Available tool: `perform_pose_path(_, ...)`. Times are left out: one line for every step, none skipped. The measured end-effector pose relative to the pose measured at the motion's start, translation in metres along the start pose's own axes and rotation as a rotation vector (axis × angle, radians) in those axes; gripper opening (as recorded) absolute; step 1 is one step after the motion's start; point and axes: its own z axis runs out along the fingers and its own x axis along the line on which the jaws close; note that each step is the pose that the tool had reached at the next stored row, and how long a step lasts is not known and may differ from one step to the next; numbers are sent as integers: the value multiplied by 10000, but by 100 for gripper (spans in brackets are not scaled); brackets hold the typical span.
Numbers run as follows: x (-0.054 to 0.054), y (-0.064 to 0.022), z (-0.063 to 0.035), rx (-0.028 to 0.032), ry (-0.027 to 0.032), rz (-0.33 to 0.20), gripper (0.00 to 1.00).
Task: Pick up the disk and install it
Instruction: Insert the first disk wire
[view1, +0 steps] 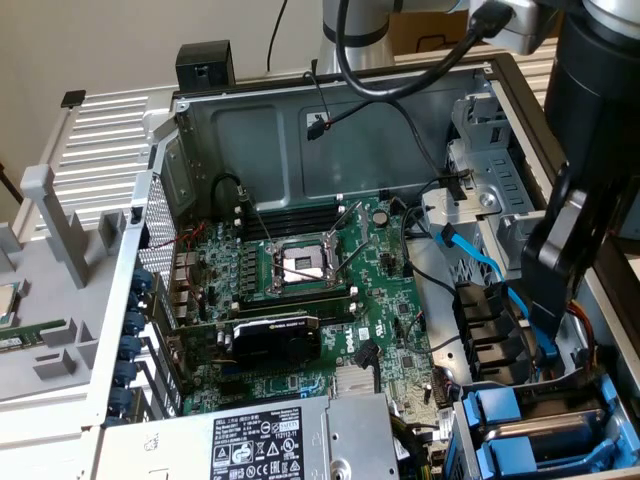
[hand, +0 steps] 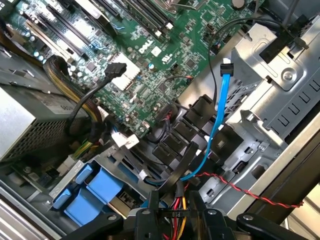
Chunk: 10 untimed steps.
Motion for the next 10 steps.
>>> perform_pose_path(1,1,0,14,5,27,35)
perform_pose_path(1,0,0,27,10,47,35)
perform_pose_path(4,3,-1,37,10,72,35)
perform_pose_path(8,6,-1,49,2,99,35)
perform_pose_path(11,9,-1,58,-7,121,35)
perform_pose_path(14,12,-1,68,-17,143,35)
perform_pose_path(18,15,-1,79,-26,167,35)
perform_pose_path(21,18,-1,92,-37,191,35)
perform_pose_path(25,22,-1,106,-49,214,35)
perform_pose_path(25,21,-2,122,-63,230,35)
